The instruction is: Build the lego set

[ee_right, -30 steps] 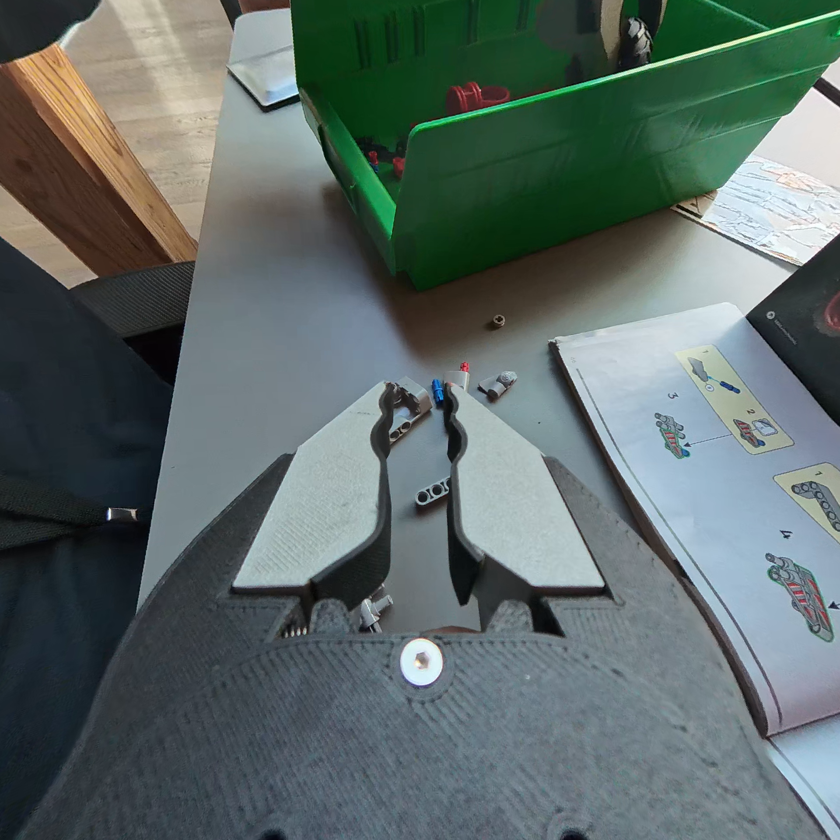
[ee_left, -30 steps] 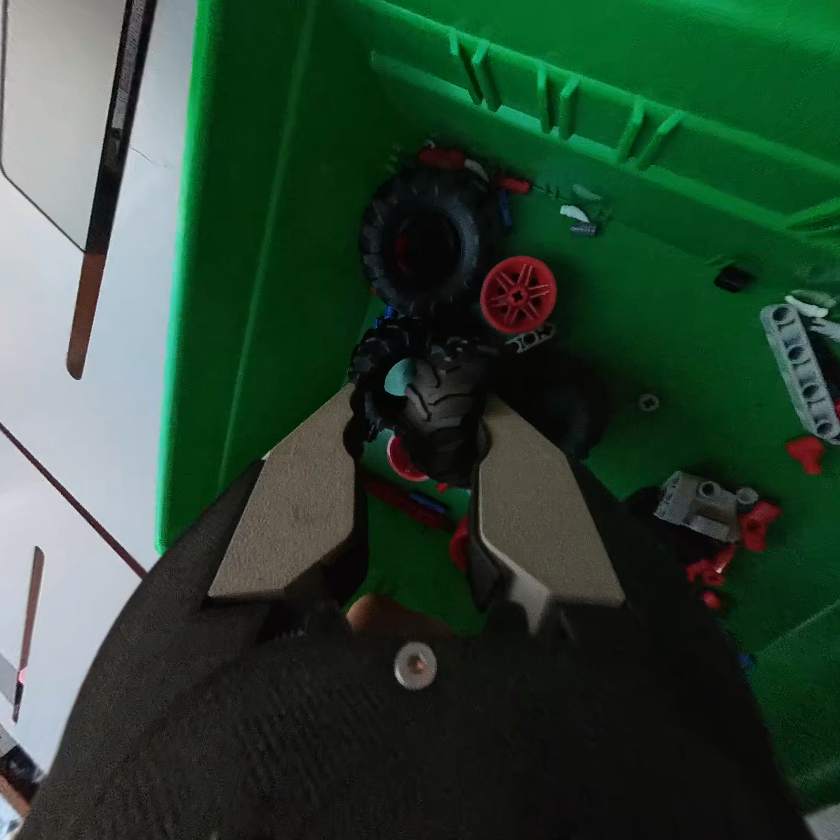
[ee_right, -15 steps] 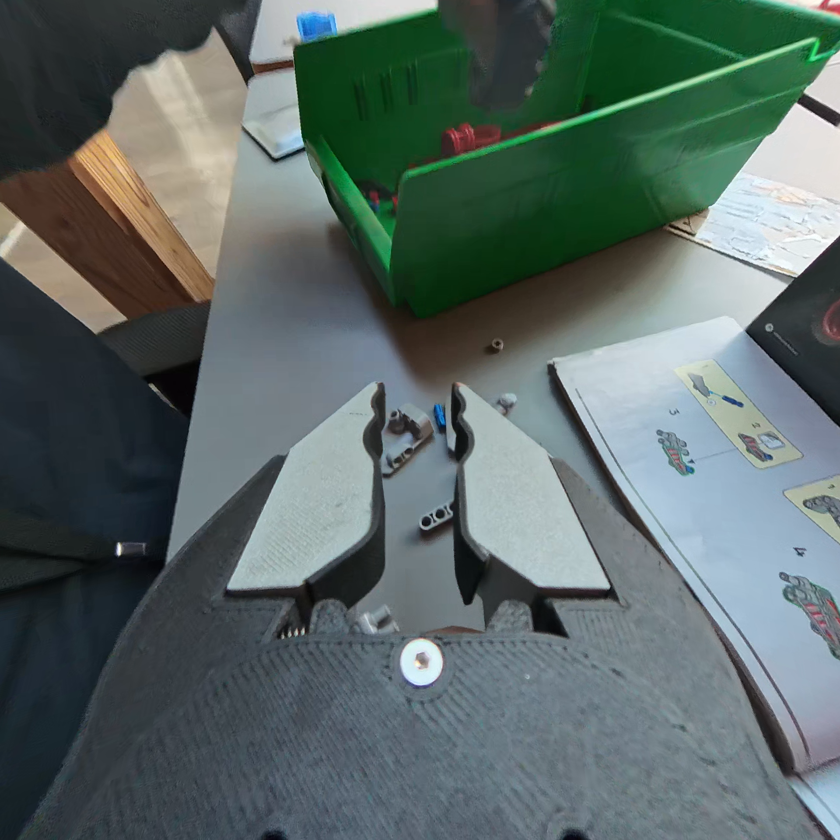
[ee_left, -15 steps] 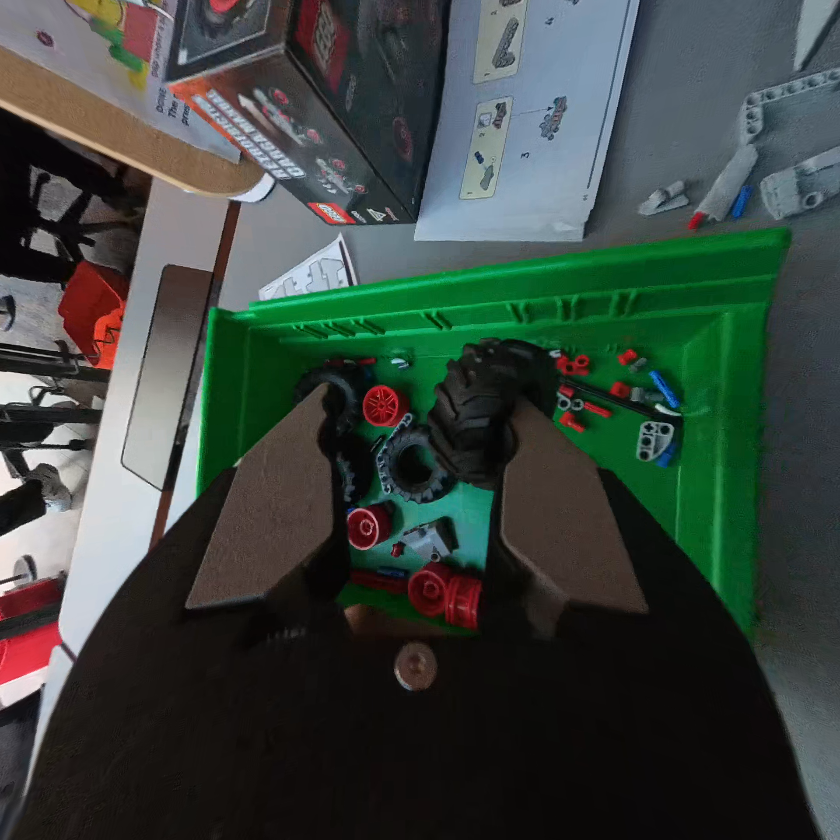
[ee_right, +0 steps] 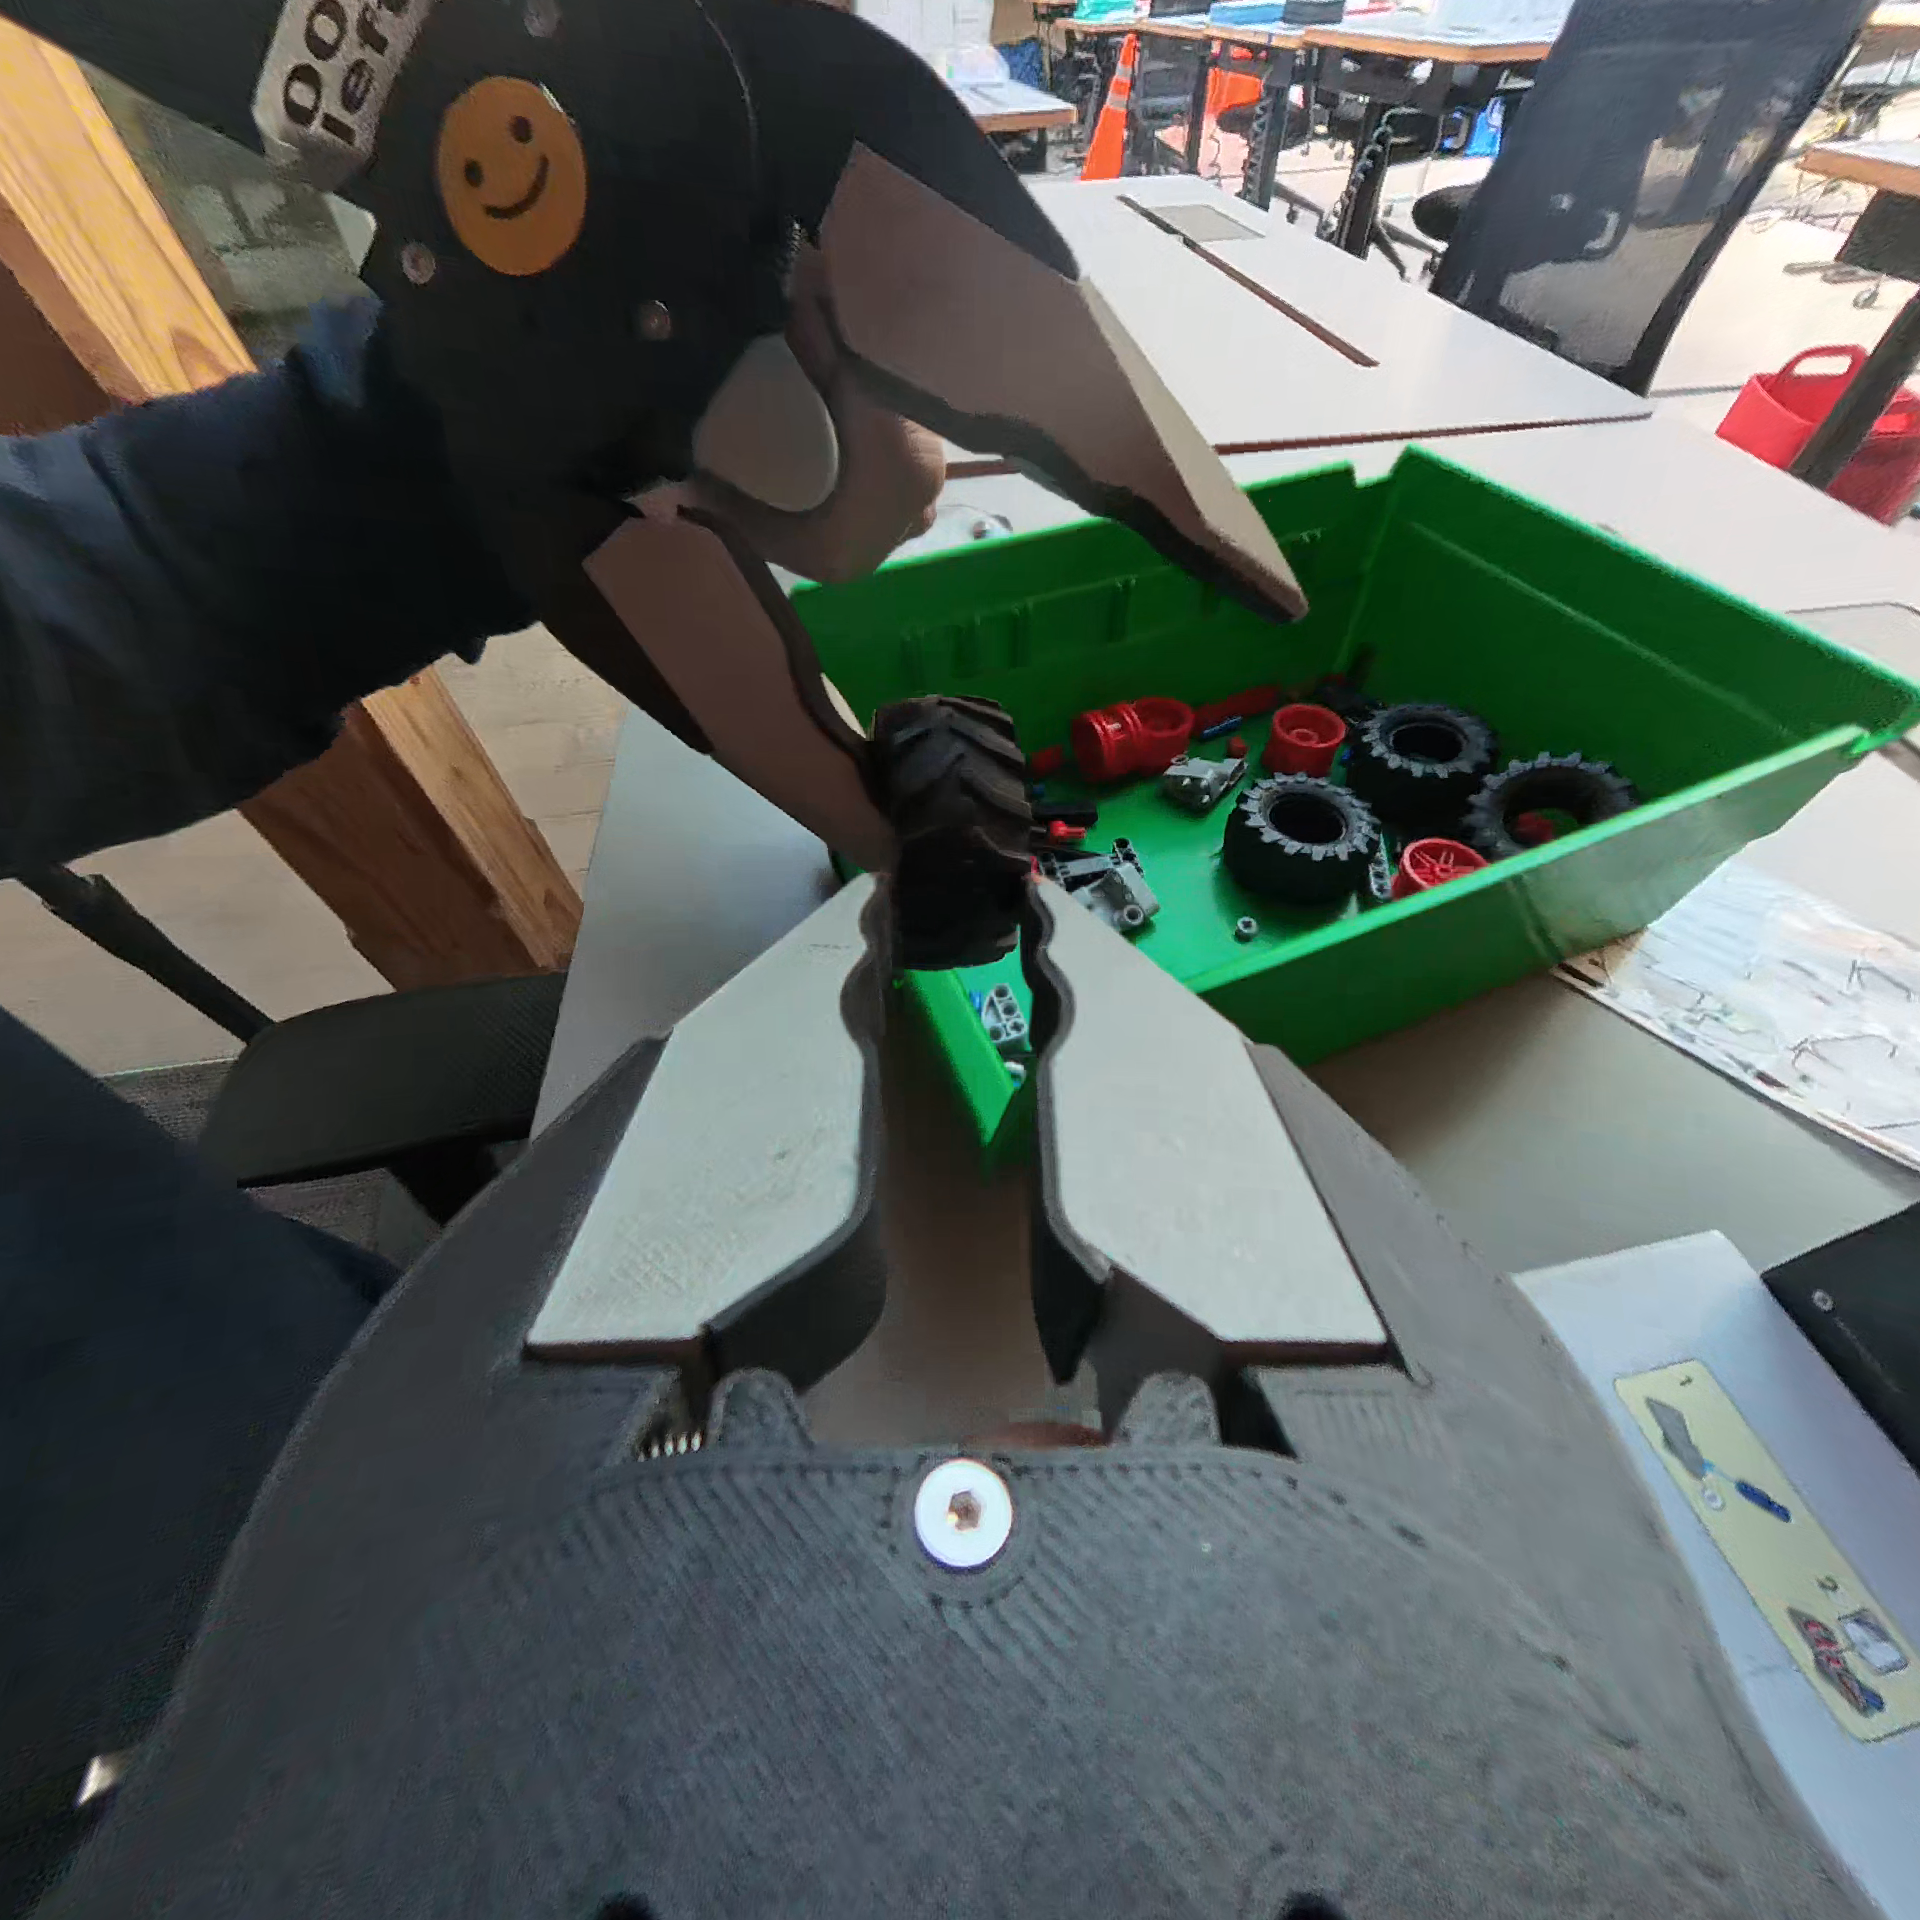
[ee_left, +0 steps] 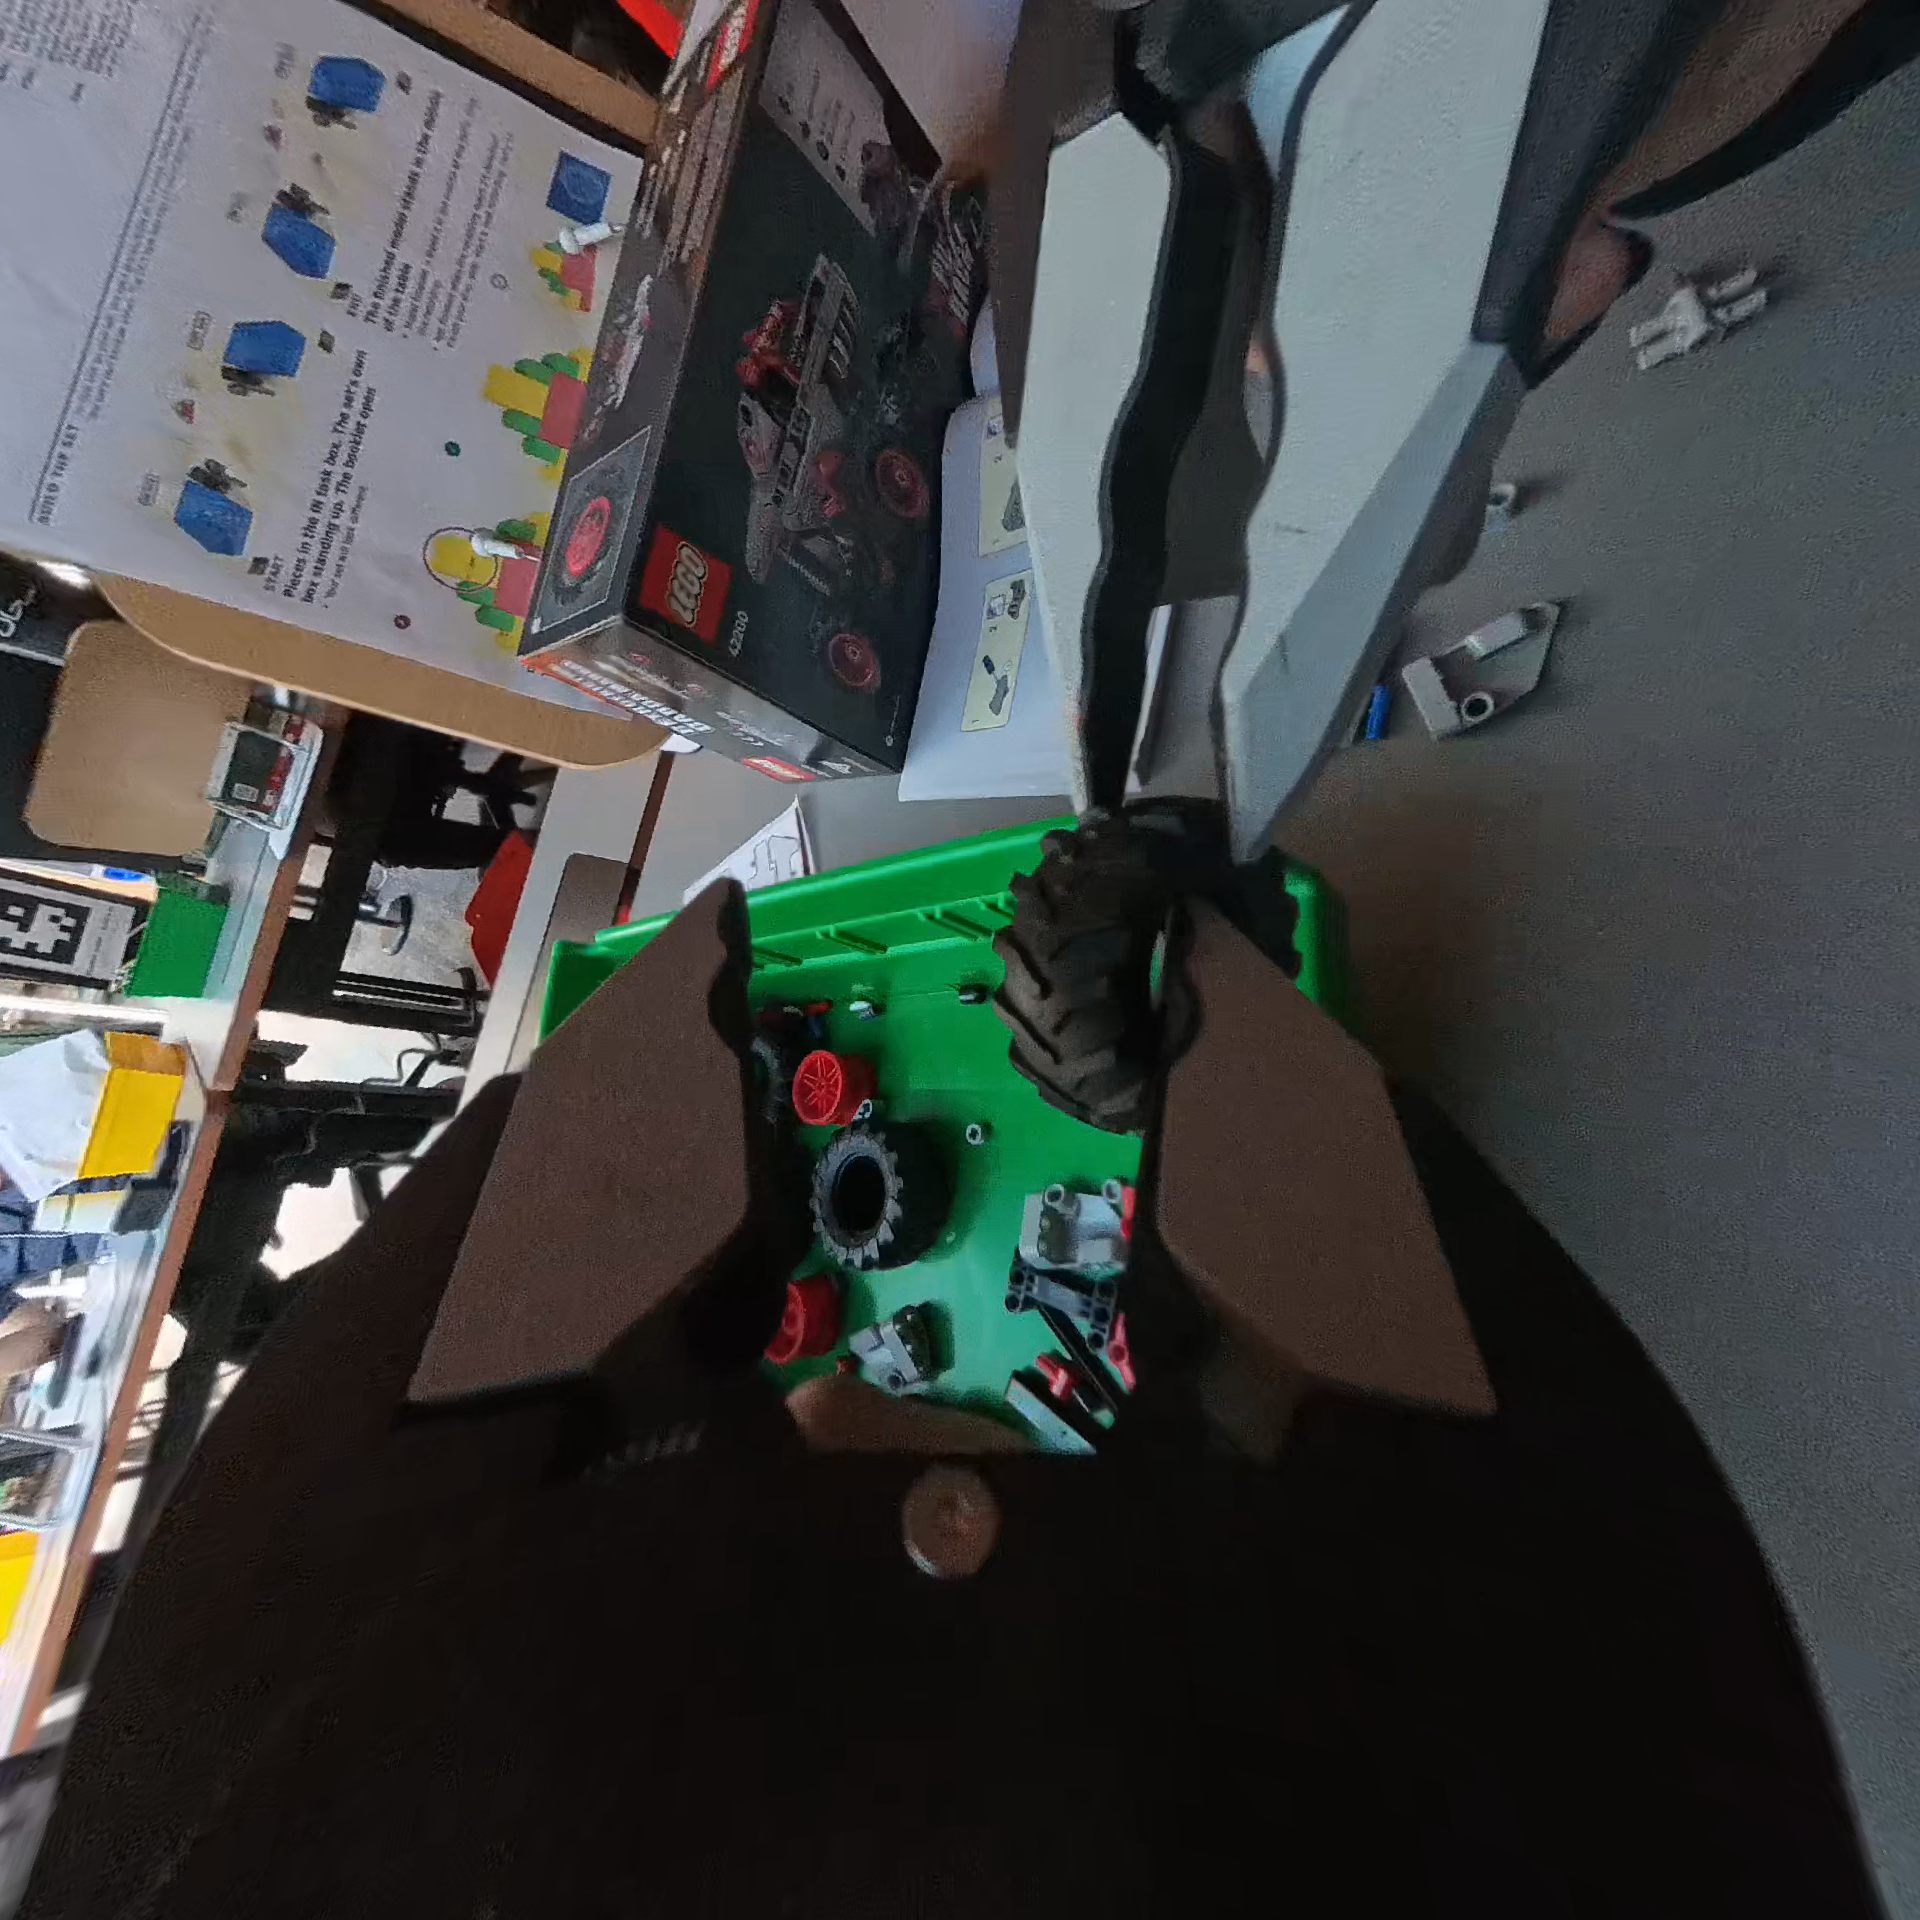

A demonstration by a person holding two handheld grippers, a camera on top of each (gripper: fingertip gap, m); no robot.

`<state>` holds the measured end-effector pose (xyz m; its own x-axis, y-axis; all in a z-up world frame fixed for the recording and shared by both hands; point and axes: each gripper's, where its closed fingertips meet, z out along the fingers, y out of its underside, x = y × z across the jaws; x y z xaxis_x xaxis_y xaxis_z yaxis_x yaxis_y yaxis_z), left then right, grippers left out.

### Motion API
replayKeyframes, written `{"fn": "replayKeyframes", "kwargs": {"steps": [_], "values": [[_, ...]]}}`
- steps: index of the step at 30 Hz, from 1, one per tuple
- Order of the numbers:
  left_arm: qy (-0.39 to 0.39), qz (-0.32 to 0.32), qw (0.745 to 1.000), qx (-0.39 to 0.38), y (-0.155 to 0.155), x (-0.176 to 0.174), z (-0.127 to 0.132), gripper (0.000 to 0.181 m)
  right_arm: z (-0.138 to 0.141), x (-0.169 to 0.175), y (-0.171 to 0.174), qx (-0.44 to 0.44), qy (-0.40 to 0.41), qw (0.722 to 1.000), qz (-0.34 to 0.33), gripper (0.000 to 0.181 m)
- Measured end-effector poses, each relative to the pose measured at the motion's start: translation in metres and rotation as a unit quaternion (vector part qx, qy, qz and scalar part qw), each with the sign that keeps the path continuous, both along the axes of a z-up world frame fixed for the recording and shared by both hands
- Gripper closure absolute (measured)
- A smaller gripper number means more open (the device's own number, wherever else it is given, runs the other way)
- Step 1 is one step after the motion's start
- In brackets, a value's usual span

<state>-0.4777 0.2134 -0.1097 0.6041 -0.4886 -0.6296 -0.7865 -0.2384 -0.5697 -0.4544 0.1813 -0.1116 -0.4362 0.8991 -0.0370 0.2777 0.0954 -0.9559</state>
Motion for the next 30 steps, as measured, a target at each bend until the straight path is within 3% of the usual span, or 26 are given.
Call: {"fn": "replayKeyframes", "kwargs": {"steps": [2, 4, 7, 11, 13, 16, 19, 23, 25, 30], "values": [[-0.035, 0.004, 0.999, 0.007, -0.006, -0.003, 0.005, 0.106, 0.006, -0.002, -0.006, 0.009, 0.003, 1.000, 0.014, 0.155], [-0.063, -0.013, 0.998, 0.028, -0.011, 0.001, 0.014, 0.109, 0.004, -0.007, -0.012, 0.021, -0.016, 0.999, 0.022, 0.136], [-0.081, -0.021, 0.996, 0.038, -0.016, 0.004, 0.020, 0.116, -0.001, -0.013, -0.022, 0.054, -0.026, 0.998, 0.032, 0.153], [-0.099, -0.016, 0.994, 0.036, -0.022, -0.006, 0.015, 0.117, -0.001, -0.018, -0.015, 0.068, -0.036, 0.997, 0.019, 0.154], [-0.127, 0.016, 0.990, 0.050, -0.022, -0.021, 0.020, 0.105, 0.001, -0.024, 0.017, 0.075, -0.041, 0.995, -0.041, 0.155], [-0.198, 0.069, 0.973, 0.096, -0.029, -0.049, 0.042, 0.110, 0.024, -0.033, 0.054, 0.043, -0.036, 0.993, -0.103, 0.155], [-0.233, 0.157, 0.946, 0.162, -0.033, -0.094, 0.068, 0.124, 0.045, -0.054, 0.067, 0.062, -0.056, 0.989, -0.119, 0.155], [-0.279, 0.242, 0.905, 0.210, -0.025, -0.147, 0.085, 0.143, 0.012, -0.100, 0.074, 0.115, -0.181, 0.970, -0.111, 0.155], [-0.305, 0.252, 0.890, 0.226, -0.021, -0.166, 0.089, 0.154, -0.011, -0.119, 0.077, 0.134, -0.222, 0.959, -0.111, 0.156], [-0.323, 0.261, 0.881, 0.226, -0.021, -0.206, 0.072, 0.154, -0.033, -0.136, 0.074, 0.191, -0.260, 0.943, -0.084, 0.159]]}}
